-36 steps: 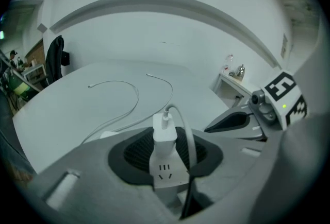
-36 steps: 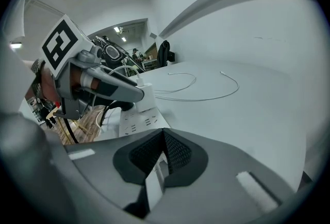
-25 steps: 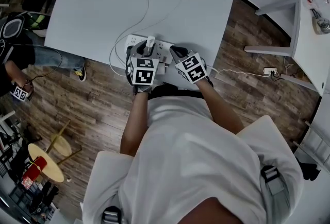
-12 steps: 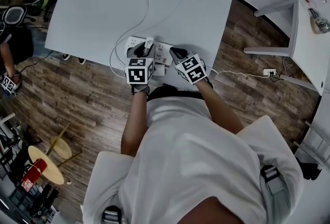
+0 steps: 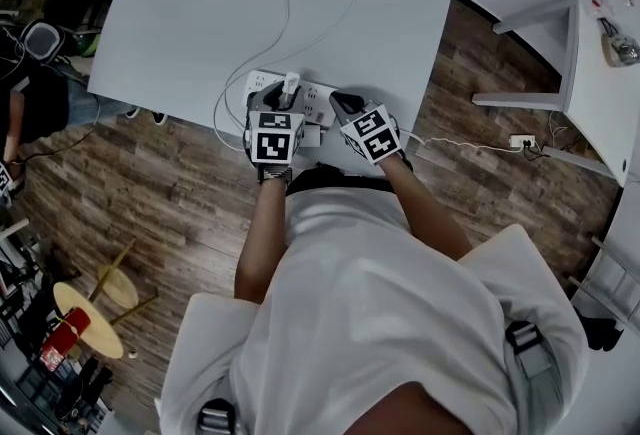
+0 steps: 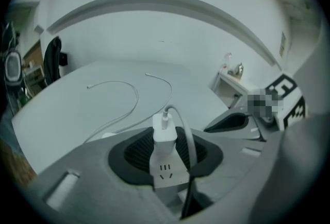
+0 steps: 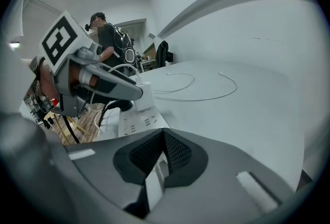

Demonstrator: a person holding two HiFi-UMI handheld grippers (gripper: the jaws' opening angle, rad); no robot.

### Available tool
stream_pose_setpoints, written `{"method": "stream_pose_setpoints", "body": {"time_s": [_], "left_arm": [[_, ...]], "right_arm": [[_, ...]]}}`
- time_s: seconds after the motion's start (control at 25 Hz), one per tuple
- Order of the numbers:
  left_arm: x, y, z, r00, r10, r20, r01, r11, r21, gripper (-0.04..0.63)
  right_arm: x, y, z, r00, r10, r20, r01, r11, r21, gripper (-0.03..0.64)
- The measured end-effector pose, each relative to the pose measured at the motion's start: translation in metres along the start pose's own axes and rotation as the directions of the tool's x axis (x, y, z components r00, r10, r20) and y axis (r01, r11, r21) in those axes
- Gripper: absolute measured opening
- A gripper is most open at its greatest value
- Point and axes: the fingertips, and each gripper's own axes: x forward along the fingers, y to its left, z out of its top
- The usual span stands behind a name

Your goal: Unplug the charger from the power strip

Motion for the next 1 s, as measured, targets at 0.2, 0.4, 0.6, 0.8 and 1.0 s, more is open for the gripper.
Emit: {"method": "stream_pose_setpoints", "body": {"time_s": [0.2, 0.4, 0.6, 0.8, 1.0], "left_arm": [[-0.001, 0.004, 0.001, 0.999, -0.037, 0.028, 0.04, 0.994, -0.104, 0.138], [0.0, 0.0, 0.001, 1.0, -0.001, -0.007, 0.001, 0.999, 0.033, 0.138], [0.0, -0.002, 0.001, 1.0, 0.014, -0.013, -0.013, 0.994, 0.106, 0.137], [0.0, -0.005, 0.007, 1.0, 0.016, -0.005, -0.015, 0.993, 0.119, 0.138], [-0.011, 0.007, 0.028, 0.998, 0.0, 0.061, -0.001, 1.0, 0.026, 0.137]], "right_arm": [[0.001, 0.0, -0.001, 1.0, 0.0, 0.0, 0.0, 1.0, 0.002, 0.002], [0.001, 0.0, 0.0, 1.0, -0.004, 0.002, 0.004, 1.0, -0.001, 0.002], [0.001, 0.001, 0.001, 1.0, -0.006, 0.004, 0.006, 1.0, -0.001, 0.002], [0.0, 0.0, 0.0, 1.0, -0.009, 0.006, 0.009, 1.0, -0.002, 0.002], [0.001, -0.001, -0.001, 1.0, -0.009, 0.006, 0.009, 1.0, -0.002, 0.002]]}}
